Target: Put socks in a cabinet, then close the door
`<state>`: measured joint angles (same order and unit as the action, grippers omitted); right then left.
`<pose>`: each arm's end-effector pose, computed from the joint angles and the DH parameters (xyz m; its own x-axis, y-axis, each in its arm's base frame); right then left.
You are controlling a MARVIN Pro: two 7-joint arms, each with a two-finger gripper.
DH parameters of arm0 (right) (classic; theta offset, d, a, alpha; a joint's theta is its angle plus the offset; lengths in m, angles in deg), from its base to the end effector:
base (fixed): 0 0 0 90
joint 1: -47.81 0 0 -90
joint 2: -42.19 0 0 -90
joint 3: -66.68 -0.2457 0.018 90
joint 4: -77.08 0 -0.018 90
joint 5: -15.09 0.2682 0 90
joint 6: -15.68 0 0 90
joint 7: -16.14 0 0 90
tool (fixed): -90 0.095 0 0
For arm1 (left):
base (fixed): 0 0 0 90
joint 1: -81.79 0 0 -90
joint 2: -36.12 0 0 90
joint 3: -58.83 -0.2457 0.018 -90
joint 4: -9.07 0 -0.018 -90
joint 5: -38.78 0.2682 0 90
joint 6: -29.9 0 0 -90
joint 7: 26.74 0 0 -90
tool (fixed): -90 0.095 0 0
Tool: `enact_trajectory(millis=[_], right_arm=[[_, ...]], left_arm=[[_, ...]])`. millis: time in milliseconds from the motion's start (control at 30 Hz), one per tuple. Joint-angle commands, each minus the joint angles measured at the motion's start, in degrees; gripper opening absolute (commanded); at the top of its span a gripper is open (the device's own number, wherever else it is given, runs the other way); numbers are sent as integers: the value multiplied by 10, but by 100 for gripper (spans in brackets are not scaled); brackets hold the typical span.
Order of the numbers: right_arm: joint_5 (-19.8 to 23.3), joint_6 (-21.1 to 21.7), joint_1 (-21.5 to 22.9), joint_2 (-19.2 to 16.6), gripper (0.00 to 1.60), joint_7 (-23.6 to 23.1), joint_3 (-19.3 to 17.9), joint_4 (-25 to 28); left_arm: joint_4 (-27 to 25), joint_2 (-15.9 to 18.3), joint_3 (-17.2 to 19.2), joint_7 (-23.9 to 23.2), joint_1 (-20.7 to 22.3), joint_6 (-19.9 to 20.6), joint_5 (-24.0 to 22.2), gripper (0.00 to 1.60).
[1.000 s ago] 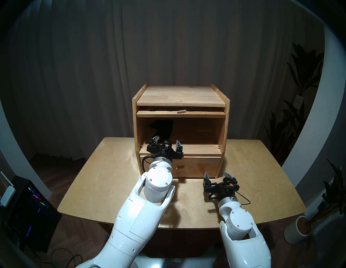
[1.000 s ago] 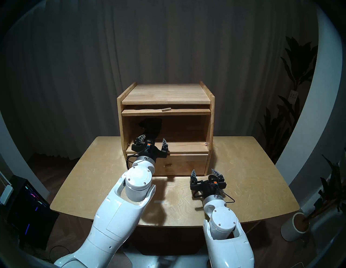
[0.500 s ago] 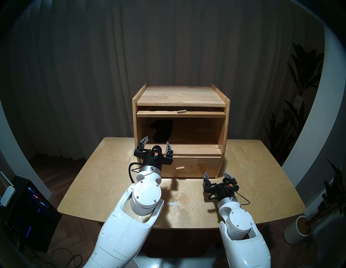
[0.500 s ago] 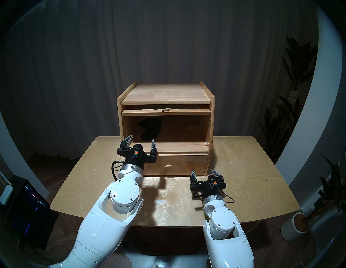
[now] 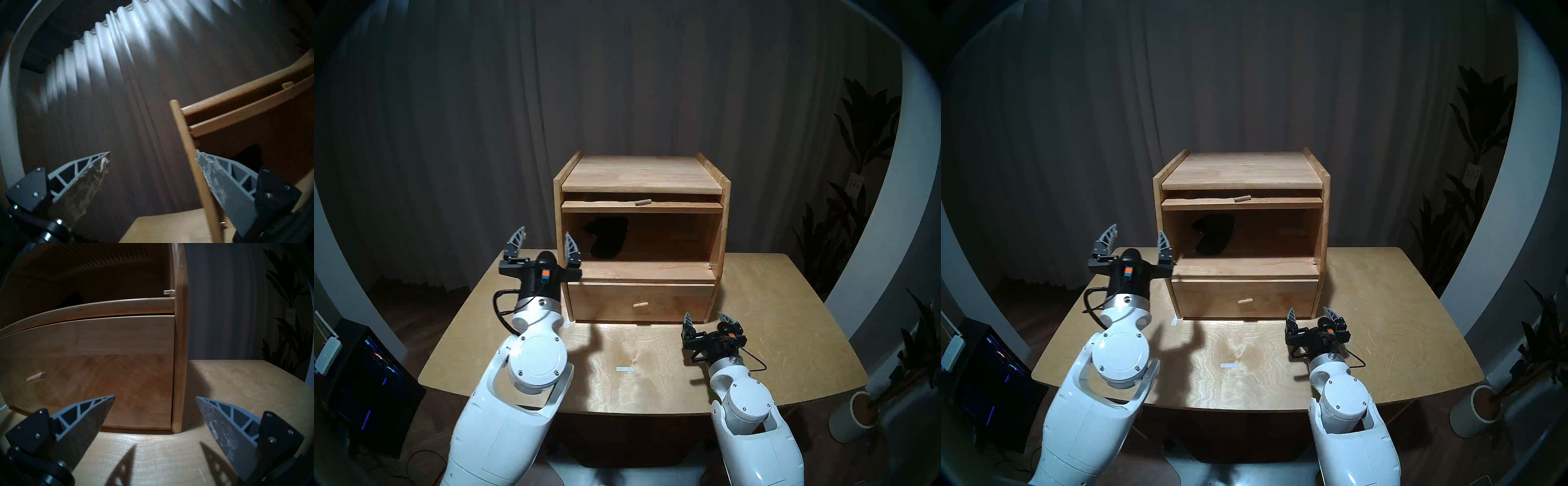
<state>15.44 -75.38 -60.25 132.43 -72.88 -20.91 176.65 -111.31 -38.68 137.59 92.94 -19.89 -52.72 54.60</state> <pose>0.2975 0.0151 -0.3087 0.1297 -0.0180 0.9914 0.0208 -0.9996 -0.0208 0.3071 0.0054 -0.1487 -0.2454 -0.4188 0.8743 0.3452 -0.8805 -0.3249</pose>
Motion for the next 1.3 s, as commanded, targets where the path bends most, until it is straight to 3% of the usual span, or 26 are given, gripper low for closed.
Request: enact_trajectory(millis=[0,200,500,900,1267], right_arm=[[-3,-11,10,1,160,0,3,29],[-38,-39,11,-14,160,9,12,76],[-104,-81,30,-36,160,19,35,138],[-211,-107,58,-94,160,18,29,203],[-319,-119,85,-153,160,5,6,222]], left_arm=[[-63,15,80,54,-62,-24,-1,160],[-83,8,129,79,-110,-35,-27,160],[-58,3,198,74,-133,-39,-99,160],[-22,22,269,33,-142,-41,-181,160],[7,45,297,-32,-145,-40,-251,160]])
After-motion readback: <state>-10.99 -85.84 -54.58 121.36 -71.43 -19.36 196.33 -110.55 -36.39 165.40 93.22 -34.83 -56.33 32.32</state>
